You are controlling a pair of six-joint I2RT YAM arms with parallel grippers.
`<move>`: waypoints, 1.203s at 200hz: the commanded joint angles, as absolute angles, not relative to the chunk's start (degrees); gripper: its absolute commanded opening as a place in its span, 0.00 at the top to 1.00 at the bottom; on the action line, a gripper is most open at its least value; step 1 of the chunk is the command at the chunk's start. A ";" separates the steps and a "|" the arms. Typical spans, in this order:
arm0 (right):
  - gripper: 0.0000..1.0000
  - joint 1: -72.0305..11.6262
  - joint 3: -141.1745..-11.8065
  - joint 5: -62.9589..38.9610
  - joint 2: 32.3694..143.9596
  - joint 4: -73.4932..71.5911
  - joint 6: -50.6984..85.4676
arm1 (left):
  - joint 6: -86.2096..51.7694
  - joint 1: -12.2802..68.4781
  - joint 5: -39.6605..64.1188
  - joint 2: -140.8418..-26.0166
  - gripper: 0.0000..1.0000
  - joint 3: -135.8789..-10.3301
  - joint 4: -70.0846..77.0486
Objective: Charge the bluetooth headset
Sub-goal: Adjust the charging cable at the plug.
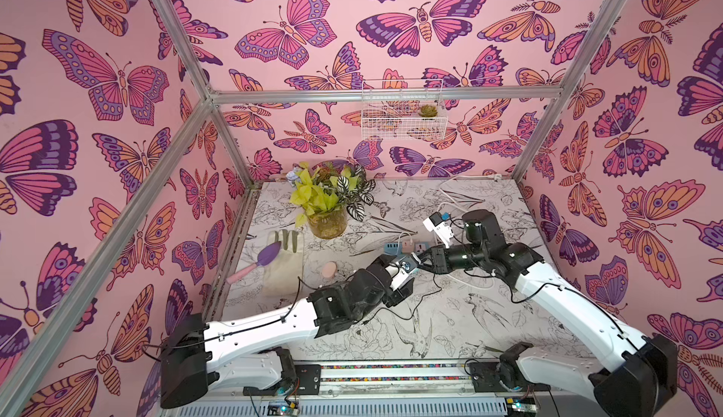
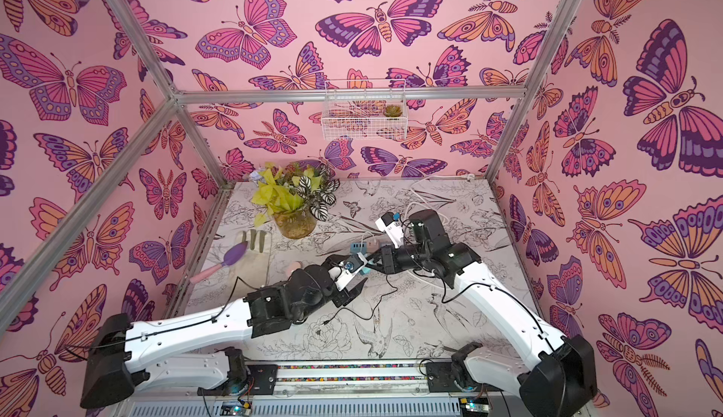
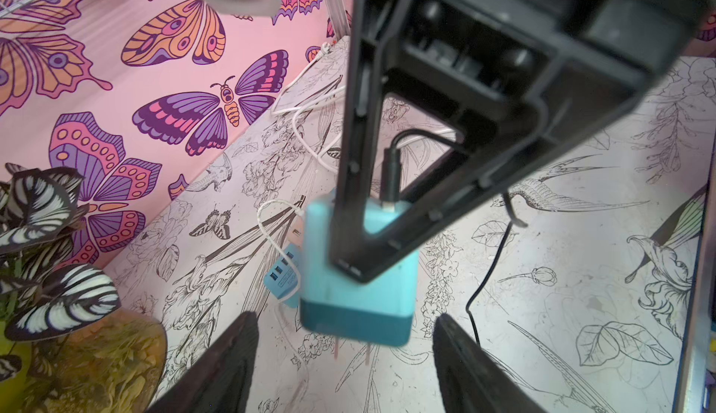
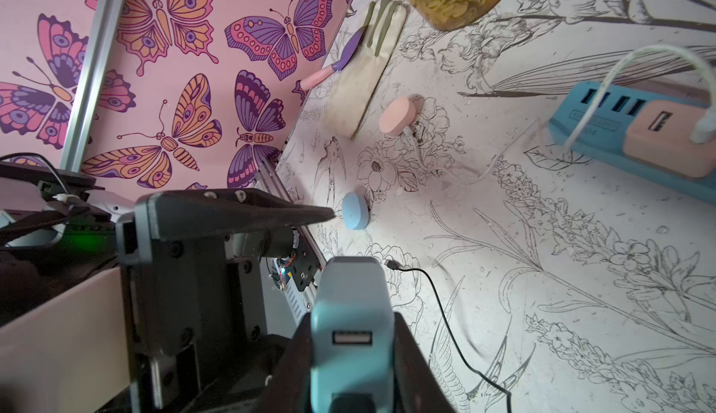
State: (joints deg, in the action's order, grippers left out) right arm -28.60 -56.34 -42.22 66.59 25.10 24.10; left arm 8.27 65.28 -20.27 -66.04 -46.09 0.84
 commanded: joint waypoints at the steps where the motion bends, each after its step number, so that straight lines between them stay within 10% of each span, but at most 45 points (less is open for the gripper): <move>1: 0.93 -28.15 -56.70 -39.82 64.92 24.67 25.29 | 3.38 65.48 -23.13 -63.04 0.27 -44.61 -2.70; 156: 0.93 -27.75 -50.81 -34.36 62.32 16.07 30.54 | -78.26 65.48 -17.68 -60.03 0.34 -34.65 -24.53; 240: 0.93 -27.77 -50.10 -33.41 62.71 14.34 31.21 | -85.31 62.41 -7.12 -68.82 0.28 -33.02 -11.30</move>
